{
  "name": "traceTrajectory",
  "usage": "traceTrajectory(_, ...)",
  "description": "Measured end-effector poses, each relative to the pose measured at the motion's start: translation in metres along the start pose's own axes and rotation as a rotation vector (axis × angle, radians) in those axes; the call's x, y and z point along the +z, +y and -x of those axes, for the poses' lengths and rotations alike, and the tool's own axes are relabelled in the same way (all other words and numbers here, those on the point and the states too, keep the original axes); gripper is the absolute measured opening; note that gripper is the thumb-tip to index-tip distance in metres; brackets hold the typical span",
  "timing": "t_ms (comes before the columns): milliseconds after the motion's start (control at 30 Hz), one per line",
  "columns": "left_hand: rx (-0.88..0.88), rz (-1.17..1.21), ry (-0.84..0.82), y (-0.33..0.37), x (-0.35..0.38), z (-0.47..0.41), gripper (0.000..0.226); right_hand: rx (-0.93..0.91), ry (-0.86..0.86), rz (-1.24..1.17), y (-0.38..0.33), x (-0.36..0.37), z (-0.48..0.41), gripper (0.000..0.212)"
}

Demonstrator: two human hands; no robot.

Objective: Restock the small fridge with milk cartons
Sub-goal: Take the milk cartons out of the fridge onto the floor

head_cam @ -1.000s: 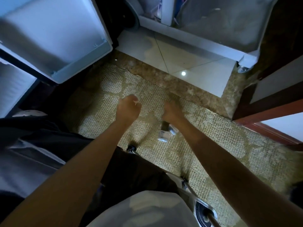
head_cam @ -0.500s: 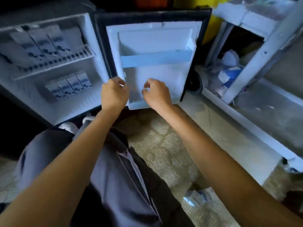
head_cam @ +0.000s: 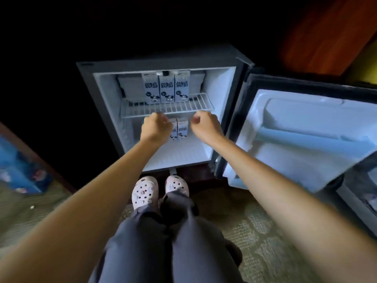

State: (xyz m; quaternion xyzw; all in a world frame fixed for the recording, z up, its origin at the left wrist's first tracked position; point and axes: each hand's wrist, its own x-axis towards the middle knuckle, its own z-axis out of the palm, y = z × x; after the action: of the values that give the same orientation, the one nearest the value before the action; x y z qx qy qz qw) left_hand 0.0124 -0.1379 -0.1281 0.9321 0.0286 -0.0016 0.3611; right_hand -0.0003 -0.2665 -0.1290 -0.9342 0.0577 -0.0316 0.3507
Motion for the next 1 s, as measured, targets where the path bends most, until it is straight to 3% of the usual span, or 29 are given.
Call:
traceTrajectory(233,-0.081,0.093,0.049,-0.034,0.000,-0.087,0.033,0.072,0.076,-0.041,0.000,0.035,-0.094,0.027)
traceTrajectory(367,-0.151,0.184,0.046,-0.054,0.009,-0.130,0.016,0.090,0.167,-0.028,0.011,0.051,-0.136,0.041)
traceTrajectory(500,-0.110,0.330,0.120,-0.059,0.013,-0.161,0.057,0.071,0.223,-0.222,0.016,0.066,-0.175,0.073)
traceTrajectory(600,-0.081,0.478,0.084,-0.058,0.015,-0.177,0.069,0.035,0.152,-0.300,0.019,0.069,-0.196,0.085)
traceTrajectory(833,-0.105,0.479,-0.059,-0.056,0.019,-0.197,0.067,0.017,0.002,-0.318,0.026,0.063,-0.207,0.072)
traceTrajectory(1000,-0.063,0.363,0.120,-0.061,0.021,-0.198,0.054,0.007,0.102,-0.288,0.029,0.063,-0.207,0.057)
